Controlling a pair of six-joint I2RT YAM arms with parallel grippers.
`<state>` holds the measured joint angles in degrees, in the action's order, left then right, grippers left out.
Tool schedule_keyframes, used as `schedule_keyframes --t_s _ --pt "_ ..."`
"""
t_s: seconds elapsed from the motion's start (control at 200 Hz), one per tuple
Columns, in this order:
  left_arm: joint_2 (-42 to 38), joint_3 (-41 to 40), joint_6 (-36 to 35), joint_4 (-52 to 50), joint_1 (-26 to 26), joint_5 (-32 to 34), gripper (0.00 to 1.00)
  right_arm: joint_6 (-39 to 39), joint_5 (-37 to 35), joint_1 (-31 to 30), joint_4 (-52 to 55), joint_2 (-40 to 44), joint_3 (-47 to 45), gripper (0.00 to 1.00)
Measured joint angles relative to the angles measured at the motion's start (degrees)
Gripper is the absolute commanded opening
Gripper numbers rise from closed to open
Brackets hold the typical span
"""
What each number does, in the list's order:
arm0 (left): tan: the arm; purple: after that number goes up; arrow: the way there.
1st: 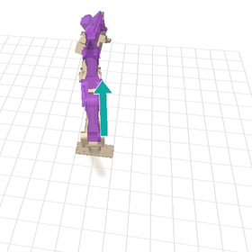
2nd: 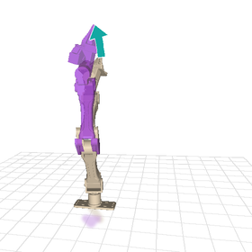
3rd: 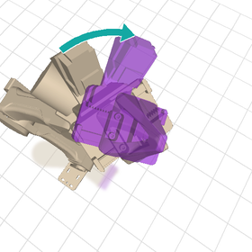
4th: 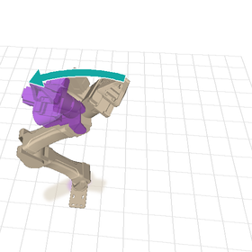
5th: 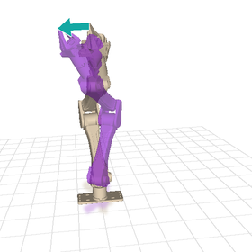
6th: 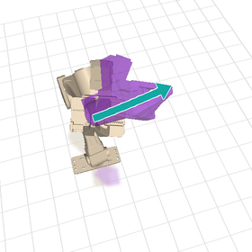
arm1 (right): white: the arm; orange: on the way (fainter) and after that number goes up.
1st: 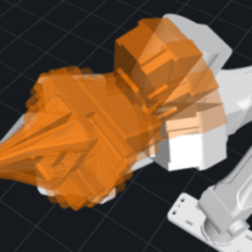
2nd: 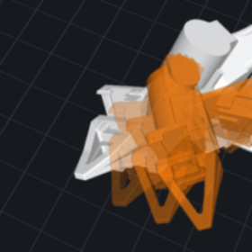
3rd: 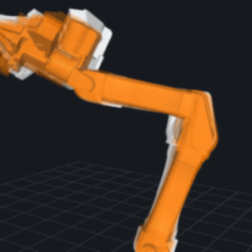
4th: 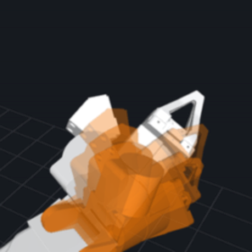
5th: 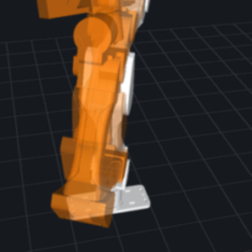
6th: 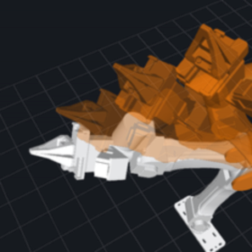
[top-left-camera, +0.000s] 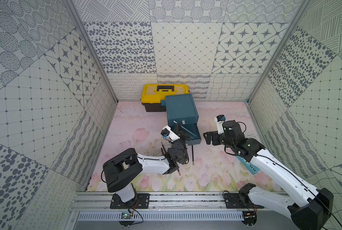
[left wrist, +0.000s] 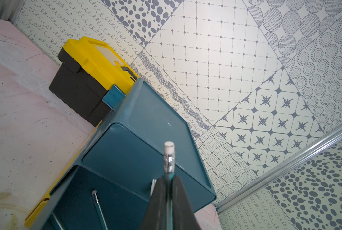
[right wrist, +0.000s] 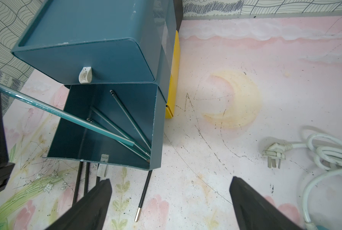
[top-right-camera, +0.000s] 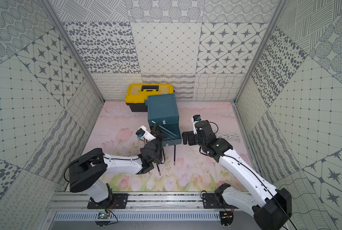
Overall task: Please place the pencils in the drawer according to their color
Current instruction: Place the pencil in the drawer.
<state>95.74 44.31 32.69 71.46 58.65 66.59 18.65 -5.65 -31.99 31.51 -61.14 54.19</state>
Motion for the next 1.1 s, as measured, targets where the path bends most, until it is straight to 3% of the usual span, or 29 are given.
schedule_keyframes --t_s 0.225,0.675,0.846,1.101 --pt "-0.7 0.7 3.1 -4.0 0.2 0.2 0.02 0.0 0.3 0.0 0.0 -0.1 0.0 0.99" --pt "-3.3 2.7 15.6 -23.3 0.2 -0.1 0.08 0.0 0.5 0.0 -0.1 -0.8 0.0 0.99" --pt "-3.1 2.7 17.9 -26.6 0.2 -0.3 0.32 0.0 0.5 0.0 -0.1 -0.8 0.0 0.99" --pt "-3.0 2.8 19.8 -29.0 0.0 -0.9 0.39 0.0 0.5 0.0 -0.1 -0.8 0.0 0.99"
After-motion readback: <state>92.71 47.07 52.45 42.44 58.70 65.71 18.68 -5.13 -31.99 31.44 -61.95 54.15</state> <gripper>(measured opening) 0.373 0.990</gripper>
